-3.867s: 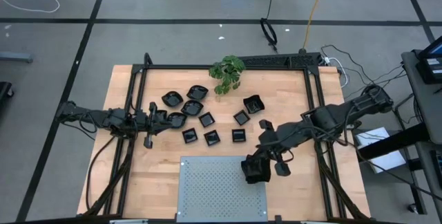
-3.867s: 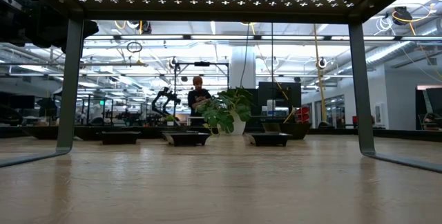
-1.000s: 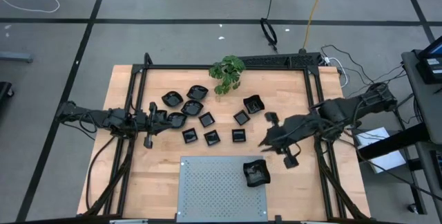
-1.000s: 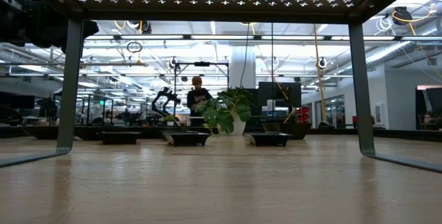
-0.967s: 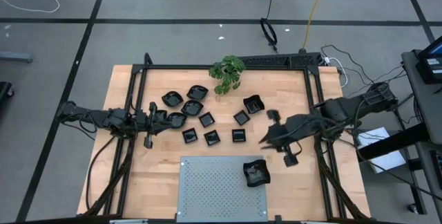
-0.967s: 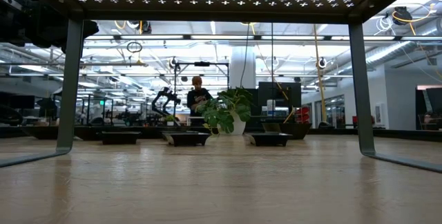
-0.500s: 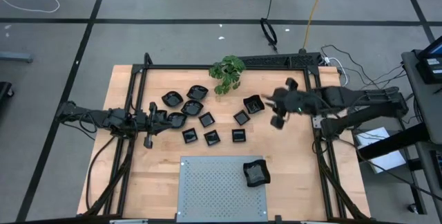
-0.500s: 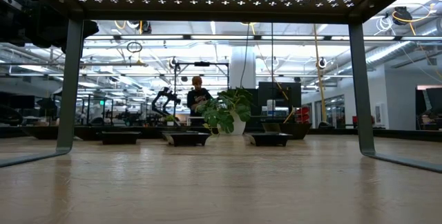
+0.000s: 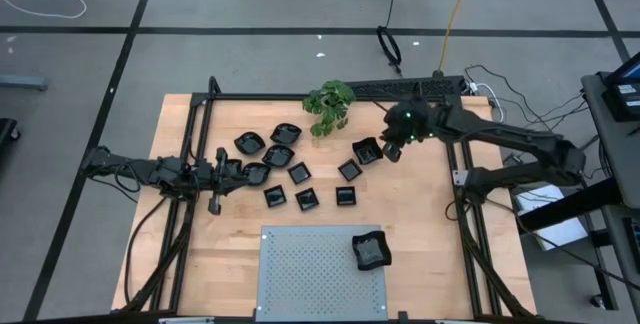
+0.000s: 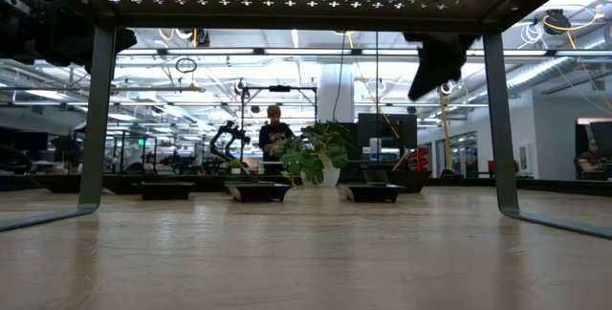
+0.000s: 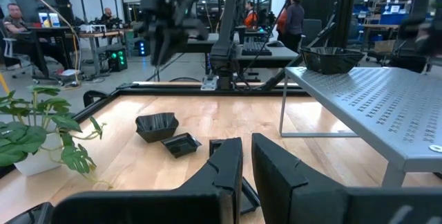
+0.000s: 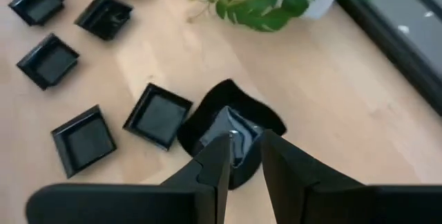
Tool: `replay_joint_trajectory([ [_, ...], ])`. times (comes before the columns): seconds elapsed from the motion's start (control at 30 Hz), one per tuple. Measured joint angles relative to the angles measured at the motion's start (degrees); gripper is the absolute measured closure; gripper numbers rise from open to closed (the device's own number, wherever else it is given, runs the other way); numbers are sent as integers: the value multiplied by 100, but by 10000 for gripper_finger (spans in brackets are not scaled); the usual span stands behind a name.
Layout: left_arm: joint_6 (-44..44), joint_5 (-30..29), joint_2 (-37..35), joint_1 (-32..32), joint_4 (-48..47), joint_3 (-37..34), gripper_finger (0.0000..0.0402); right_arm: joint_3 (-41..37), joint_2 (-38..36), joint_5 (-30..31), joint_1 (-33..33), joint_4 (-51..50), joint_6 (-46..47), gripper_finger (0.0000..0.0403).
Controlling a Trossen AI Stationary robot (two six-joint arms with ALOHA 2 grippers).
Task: Pick & Place Mini shaped plates
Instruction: Stack the distorted square plate onto the stacked distorted square plate on the shelf
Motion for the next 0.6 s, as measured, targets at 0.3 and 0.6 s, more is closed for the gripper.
replay_joint_trajectory([
  [0.3, -1, -1, 0, 0, -1, 0, 366, -1406, -2, 2, -525, 1488, 599, 327],
  [0.6, 0, 1, 0, 0, -1, 0, 366, -2310, 2, -440, -541, 2816, 858, 327],
])
